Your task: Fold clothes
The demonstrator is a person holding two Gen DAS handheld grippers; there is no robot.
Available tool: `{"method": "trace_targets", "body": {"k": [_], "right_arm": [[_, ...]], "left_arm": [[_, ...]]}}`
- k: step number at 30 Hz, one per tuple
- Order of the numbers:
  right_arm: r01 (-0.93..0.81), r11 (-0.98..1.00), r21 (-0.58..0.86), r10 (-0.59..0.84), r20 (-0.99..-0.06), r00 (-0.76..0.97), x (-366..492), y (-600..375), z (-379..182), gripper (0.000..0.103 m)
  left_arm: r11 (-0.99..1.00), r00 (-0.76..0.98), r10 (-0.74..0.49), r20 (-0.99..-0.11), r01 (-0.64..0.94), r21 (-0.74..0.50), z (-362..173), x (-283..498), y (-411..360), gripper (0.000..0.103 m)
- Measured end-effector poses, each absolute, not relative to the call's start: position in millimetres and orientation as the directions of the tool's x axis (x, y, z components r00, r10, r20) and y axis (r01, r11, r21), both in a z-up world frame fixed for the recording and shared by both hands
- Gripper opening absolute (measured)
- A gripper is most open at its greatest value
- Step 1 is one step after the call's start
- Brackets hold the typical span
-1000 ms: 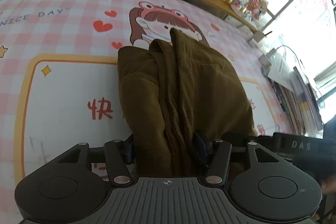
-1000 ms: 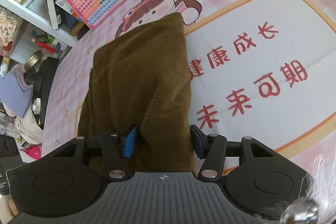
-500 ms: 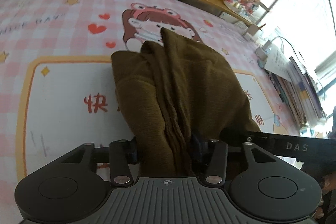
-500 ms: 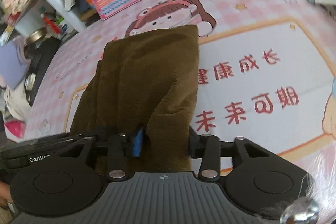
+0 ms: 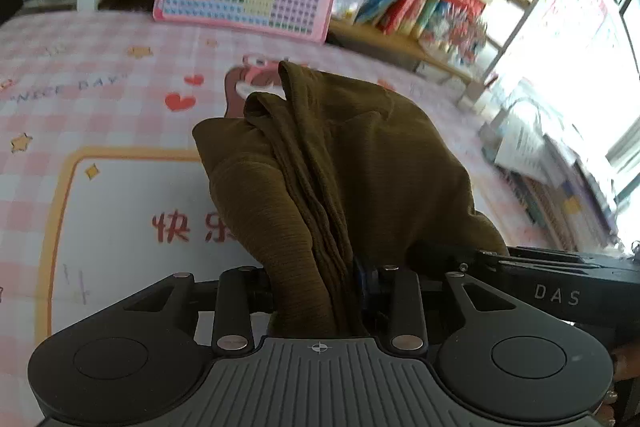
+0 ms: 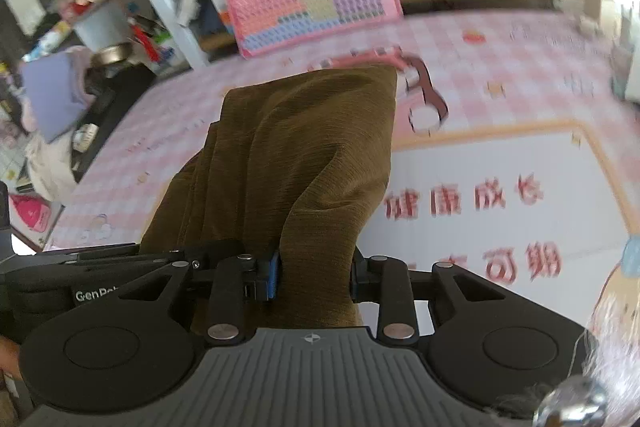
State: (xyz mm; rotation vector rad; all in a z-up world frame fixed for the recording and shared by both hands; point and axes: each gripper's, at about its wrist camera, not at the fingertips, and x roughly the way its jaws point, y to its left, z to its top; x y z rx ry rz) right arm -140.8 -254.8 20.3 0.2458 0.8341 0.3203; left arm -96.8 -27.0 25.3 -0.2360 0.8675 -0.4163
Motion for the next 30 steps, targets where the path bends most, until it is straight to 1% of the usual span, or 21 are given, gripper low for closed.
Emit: {"method": "trace_targets", "body": {"k": [4, 12, 18, 30], "right_arm": [[-0.228, 0.909, 0.348, 0.410, -0.660, 0.630, -141.3, -265.0, 27.6, 0.028], [-0.268, 0.884, 0.383, 0.463, -0.645, 0.607, -146.6, -291.4, 28.4, 0.028], [-0.260, 0.878, 0.402, 0.473, -0.645, 0.600, -153.8, -311.0, 25.5, 0.028], [-0.214, 0.875, 0.434, 0.463, -0.620, 0.633, -164.5, -353.4, 25.3, 0.028]], "left_arm": [[0.916, 0.608, -0.401, -0.685, 0.239, -0.324, 38.3, -104.8, -39.6, 0.033], [0.933, 0.625, -0.357, -0.694, 0.209, -0.293, 45.0, -116.9, -62.5, 0.033], [0.939, 0.619, -0.342, -0.707, 0.206, -0.274, 45.1, -123.6, -82.2, 0.033], [0.937, 0.611, -0.346, -0.712, 0.267, -0.226, 55.1, -123.7, -125.4, 0.033]]}}
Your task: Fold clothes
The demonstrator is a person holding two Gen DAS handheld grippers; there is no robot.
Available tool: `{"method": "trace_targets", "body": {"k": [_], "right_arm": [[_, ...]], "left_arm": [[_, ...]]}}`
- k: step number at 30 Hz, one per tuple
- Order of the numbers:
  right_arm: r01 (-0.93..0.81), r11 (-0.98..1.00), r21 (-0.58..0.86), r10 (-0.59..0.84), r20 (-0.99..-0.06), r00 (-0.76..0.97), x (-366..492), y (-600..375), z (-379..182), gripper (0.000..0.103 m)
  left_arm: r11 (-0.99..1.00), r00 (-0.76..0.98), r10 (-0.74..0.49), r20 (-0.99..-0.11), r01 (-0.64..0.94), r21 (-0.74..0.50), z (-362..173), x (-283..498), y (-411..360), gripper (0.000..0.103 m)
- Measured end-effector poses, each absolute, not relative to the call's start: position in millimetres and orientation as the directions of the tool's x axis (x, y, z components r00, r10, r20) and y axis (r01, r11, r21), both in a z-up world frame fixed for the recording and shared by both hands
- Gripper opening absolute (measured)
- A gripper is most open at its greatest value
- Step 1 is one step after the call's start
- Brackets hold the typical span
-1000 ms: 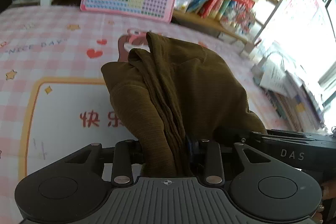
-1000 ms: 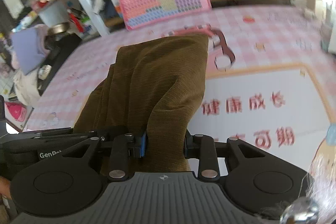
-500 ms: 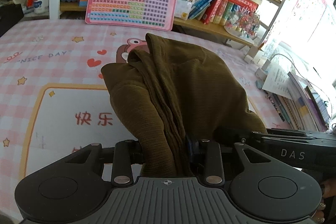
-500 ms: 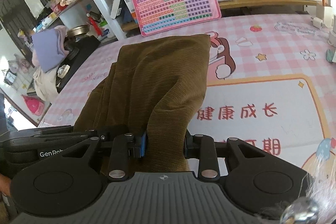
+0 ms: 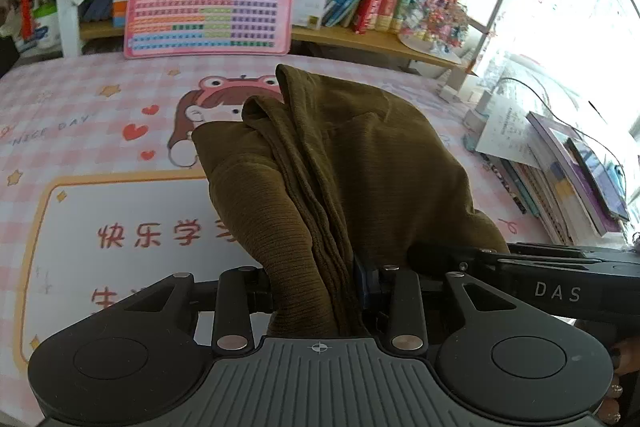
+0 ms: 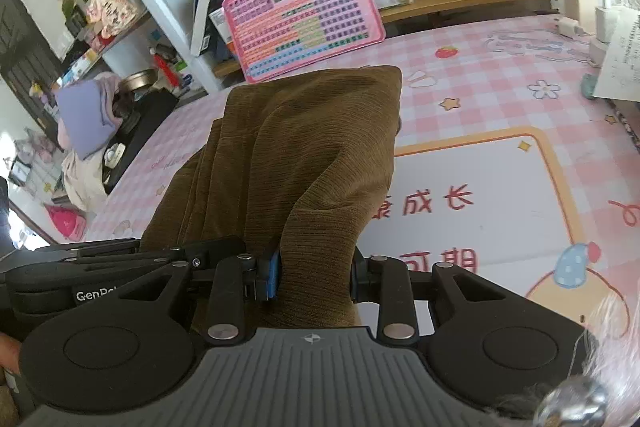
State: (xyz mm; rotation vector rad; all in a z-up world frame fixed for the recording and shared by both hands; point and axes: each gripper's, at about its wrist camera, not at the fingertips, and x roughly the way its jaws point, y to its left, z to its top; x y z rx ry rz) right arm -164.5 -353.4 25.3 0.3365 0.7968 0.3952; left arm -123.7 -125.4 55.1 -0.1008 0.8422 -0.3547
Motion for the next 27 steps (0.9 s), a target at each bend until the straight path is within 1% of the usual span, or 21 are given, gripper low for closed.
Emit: {"method": "trace_targets", "body": {"k": [13, 19, 27], "right_arm": [[-0.198, 0.878, 0.437, 0.444, -0.586, 0.677, -167.0, -375.4, 33.8, 0.028], [-0.212, 0.879, 0.427, 0.448, -0.587, 0.675, -157.0, -366.0, 34.1, 0.028], [-0.251, 0.882, 0.399, 0.458, -0.598, 0.658, -135.9, -336.0, 34.2, 0.028]], "left_arm": [[0.928, 0.630, -0.361, -0.688, 0.318, -0.195, 65.0, -120.2, -147.6, 0.033], [0.931, 0.640, -0.358, -0.680, 0.304, -0.203, 63.1, -115.7, -140.5, 0.033], [0.934, 0.649, -0.356, -0.672, 0.266, -0.238, 57.4, -100.9, -112.3, 0.033]]}}
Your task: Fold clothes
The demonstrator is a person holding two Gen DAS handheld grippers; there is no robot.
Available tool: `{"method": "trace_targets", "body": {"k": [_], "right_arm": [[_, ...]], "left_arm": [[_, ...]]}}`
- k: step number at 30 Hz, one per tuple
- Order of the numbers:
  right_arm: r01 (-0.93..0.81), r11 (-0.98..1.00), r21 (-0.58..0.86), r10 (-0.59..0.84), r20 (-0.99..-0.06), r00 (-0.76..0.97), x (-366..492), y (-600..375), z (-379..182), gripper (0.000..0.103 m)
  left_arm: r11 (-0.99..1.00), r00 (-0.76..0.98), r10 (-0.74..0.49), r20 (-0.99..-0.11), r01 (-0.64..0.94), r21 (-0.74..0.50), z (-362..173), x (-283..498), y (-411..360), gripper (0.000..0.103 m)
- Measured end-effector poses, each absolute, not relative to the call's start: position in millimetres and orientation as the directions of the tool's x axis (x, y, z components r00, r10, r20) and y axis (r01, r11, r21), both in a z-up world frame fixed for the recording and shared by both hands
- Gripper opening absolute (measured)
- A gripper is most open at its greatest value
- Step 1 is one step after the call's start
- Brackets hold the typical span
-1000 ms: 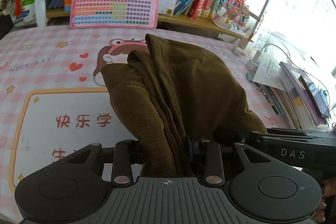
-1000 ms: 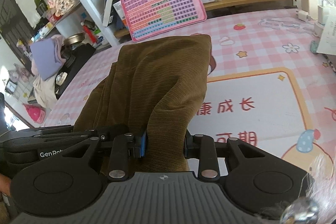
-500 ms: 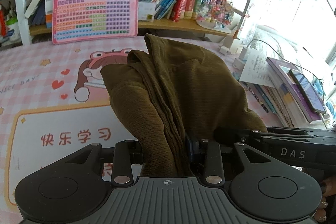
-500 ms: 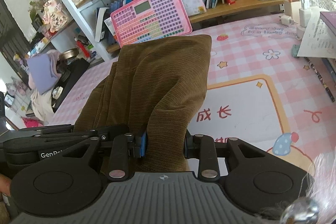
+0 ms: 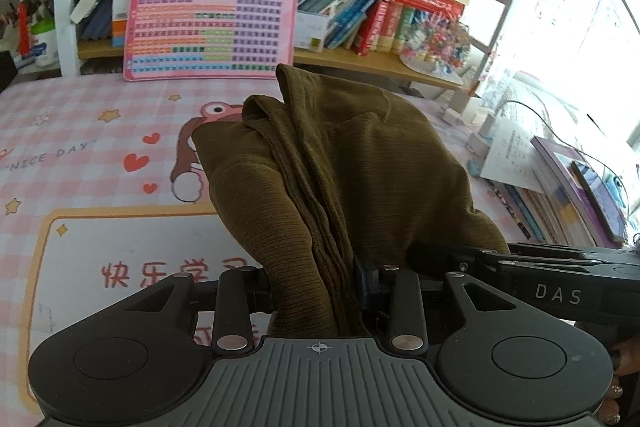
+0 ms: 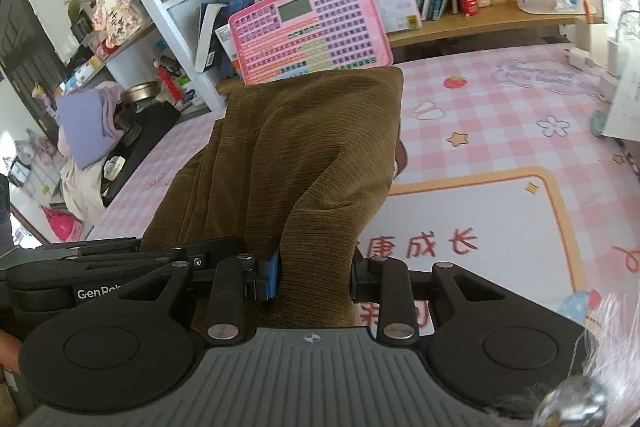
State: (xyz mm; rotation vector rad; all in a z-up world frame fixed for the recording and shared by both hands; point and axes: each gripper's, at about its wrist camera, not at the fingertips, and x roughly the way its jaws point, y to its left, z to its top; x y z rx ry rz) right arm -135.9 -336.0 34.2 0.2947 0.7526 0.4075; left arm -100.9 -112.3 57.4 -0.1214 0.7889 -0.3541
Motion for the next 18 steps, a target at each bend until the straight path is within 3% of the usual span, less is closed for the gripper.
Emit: {"method": "trace_targets", "body": {"k": [18], "right_arm": [[-0.199, 0.897, 0.396, 0.422, -0.627, 0.655, -88.4, -263.4, 28.6, 0.028]], "left_arm": [[0.918, 0.606, -0.394, -0.691, 0.294, -0.265, 47.3, -48.0, -46.6, 0.033]]}}
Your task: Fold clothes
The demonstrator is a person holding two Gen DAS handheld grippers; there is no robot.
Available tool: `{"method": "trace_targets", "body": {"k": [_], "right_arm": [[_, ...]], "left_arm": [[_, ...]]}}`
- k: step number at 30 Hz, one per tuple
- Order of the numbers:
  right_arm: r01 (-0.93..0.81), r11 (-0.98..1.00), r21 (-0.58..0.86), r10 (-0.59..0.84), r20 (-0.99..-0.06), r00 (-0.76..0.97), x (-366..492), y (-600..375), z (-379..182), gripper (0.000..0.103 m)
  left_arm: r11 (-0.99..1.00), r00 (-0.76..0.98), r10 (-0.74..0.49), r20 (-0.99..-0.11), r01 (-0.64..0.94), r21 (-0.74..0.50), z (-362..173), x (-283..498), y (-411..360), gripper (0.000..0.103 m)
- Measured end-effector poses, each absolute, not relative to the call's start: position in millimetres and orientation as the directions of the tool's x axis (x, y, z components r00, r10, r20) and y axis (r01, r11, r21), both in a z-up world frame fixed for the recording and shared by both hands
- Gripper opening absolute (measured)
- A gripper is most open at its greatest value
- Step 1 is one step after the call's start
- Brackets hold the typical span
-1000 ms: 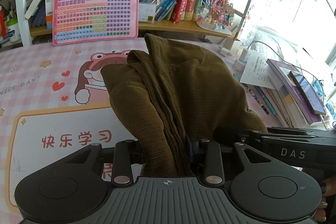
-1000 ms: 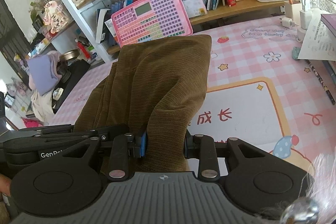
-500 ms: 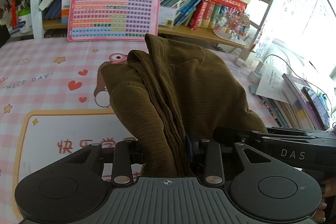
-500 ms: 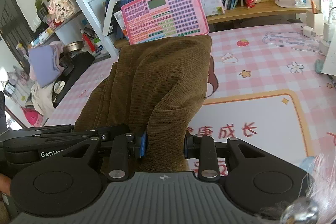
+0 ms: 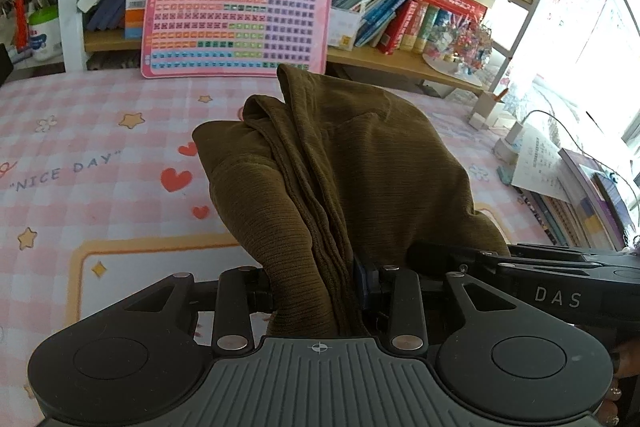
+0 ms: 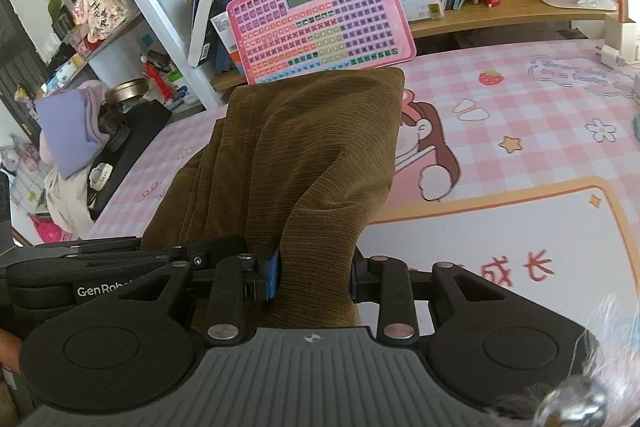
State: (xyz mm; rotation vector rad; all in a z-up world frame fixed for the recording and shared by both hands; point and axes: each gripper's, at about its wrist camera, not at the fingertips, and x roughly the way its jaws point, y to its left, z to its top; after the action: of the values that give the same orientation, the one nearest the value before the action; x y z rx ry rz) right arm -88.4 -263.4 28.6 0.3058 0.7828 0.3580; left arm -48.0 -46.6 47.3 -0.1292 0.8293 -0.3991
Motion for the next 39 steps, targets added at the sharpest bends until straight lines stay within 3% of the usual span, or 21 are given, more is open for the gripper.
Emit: {"method": "trace_targets", "body": {"k": [12, 21, 32, 36, 37, 39], "right_arm": [[-0.248, 0.898, 0.363, 0.433, -0.630, 0.645, -33.6, -198.9, 33.7, 0.028], [-0.257, 0.891, 0.373, 0.443, -0.599, 0.667, 41.1, -149.1, 29.3, 0.028], [-0.228, 0.909, 0.349, 0.404, -0.601, 0.689, 113.4, -131.3, -0.4, 0.029], [-0.169, 0.932, 0.321, 0.348, -0.662, 0.664, 128.6, -130.0, -22.7, 0.039], [-0.154, 0.934, 0.323, 0.340, -0.666, 0.665, 130.4, -132.2, -26.8, 0.047], [-0.130, 0.926, 0.354, 0.346, -0.659, 0.667, 130.2, -140.2, -29.6, 0.054]], "left_arm": [[0.919, 0.634, -0.393, -0.666, 0.248, -0.306, 41.0, -4.4, 18.3, 0.033], [0.927, 0.664, -0.372, -0.649, 0.235, -0.291, 36.2, 70.1, 67.3, 0.033], [0.921, 0.658, -0.382, -0.649, 0.213, -0.325, -2.5, 140.8, 80.0, 0.034], [0.931, 0.617, -0.361, -0.699, 0.191, -0.312, -27.0, 154.7, 76.5, 0.041], [0.932, 0.615, -0.357, -0.703, 0.190, -0.308, -32.0, 155.2, 76.4, 0.042], [0.927, 0.614, -0.368, -0.698, 0.190, -0.322, -35.0, 154.1, 79.9, 0.046]]}}
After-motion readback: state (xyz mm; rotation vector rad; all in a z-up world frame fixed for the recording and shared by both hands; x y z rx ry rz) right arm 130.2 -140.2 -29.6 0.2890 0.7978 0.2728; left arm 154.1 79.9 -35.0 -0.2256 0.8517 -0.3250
